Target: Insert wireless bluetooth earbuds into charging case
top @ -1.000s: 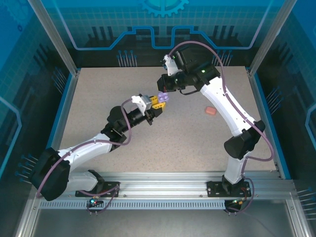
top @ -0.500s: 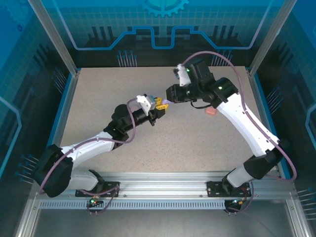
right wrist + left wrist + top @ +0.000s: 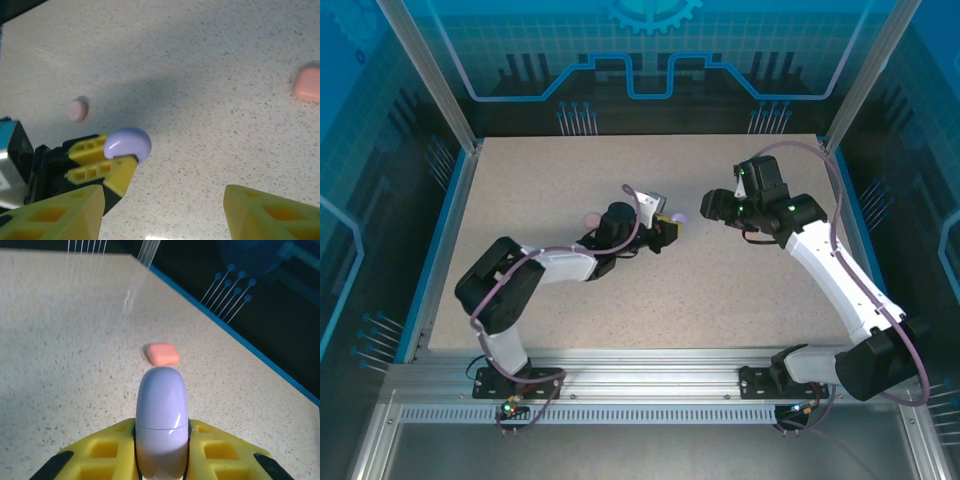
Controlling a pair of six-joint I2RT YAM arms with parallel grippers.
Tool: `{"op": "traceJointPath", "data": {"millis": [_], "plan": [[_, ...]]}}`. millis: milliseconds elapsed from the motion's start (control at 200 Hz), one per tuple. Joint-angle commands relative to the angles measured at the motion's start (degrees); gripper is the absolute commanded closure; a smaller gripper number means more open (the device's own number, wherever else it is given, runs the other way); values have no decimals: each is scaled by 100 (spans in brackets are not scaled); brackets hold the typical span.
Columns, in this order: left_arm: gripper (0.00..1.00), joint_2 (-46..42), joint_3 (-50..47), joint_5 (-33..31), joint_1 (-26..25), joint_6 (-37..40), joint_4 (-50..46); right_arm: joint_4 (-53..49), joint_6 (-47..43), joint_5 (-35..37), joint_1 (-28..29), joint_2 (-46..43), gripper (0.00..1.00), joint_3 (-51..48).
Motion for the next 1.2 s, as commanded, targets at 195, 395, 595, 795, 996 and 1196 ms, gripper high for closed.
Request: {"op": "traceJointPath", "data": {"millis": [195, 395, 595, 795, 996, 1196], "plan": [[100, 1272, 1535, 196, -33, -1131, -1207, 454, 154, 309, -93, -21, 34, -335], [97, 1911, 2292, 261, -38, -1323, -1903, 436, 181, 392, -93, -78, 34, -336], [77, 2306, 2885, 310, -37, -1326, -2639, 397, 181, 428, -95, -130, 34, -262], [55, 2424, 2992, 303, -31, -1288, -2811, 379, 190, 409, -93, -138, 34, -188], [41, 2173, 2795, 181, -12, -1022, -2756, 318, 180, 374, -94, -161, 33, -67], [25, 1302, 2364, -111, 175, -658, -2673, 341, 190, 330, -31, -184, 28, 47]]}}
